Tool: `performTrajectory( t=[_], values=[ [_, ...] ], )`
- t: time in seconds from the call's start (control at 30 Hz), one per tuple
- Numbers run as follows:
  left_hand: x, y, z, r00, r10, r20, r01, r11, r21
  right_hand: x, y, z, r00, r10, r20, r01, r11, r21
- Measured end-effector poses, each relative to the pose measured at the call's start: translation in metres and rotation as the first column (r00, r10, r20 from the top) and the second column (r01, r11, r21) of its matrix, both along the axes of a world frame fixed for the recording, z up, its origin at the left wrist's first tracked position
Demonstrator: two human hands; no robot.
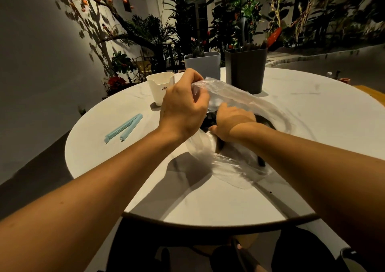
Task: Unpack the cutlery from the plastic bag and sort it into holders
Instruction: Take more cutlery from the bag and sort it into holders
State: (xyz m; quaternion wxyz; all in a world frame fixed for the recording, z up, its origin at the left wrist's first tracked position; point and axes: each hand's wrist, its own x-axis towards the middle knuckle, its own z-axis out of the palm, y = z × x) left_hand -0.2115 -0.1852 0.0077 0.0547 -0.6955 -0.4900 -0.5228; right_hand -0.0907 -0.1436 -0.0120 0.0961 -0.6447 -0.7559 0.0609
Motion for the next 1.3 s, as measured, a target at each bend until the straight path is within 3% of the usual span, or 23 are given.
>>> performTrajectory(
  t=[0.17, 0.37, 0.53, 0.67, 0.87, 1.1, 1.3],
  values=[
    [-0.002, -0.001, 0.001, 0.999, 0.032, -0.032, -0.033, 0.998, -0.048, 0.004, -0.007, 0.014, 0.998, 0.069, 0.01, -0.067, 0.989, -0.13],
    [0.006, -0.005, 0.005, 0.998, 0.02, -0.053, -0.025, 0.994, -0.103, 0.016, -0.01, 0.019, 0.999, 0.052, 0.001, -0.051, 0.984, -0.171],
    [0.01, -0.009, 0.005, 0.997, 0.026, -0.07, -0.035, 0.991, -0.13, 0.024, -0.016, 0.02, 0.987, 0.039, -0.155, -0.076, 0.968, -0.239],
    [0.013, -0.01, 0.007, 0.997, 0.028, -0.069, -0.037, 0.989, -0.14, 0.019, -0.016, 0.015, 0.988, -0.002, -0.152, -0.032, 0.975, -0.219],
    [0.01, -0.007, 0.013, 0.994, 0.034, -0.105, -0.049, 0.989, -0.139, 0.016, -0.008, 0.007, 0.998, 0.017, -0.065, -0.024, 0.993, -0.116],
    [0.01, -0.005, 0.016, 0.995, 0.049, -0.09, -0.062, 0.988, -0.143, 0.03, -0.023, 0.021, 0.975, 0.125, 0.185, -0.102, 0.986, -0.128],
    [0.021, -0.017, 0.022, 0.99, 0.056, -0.126, -0.079, 0.979, -0.186, 0.043, -0.043, 0.032, 0.961, 0.148, 0.232, -0.11, 0.979, -0.17]
  ],
)
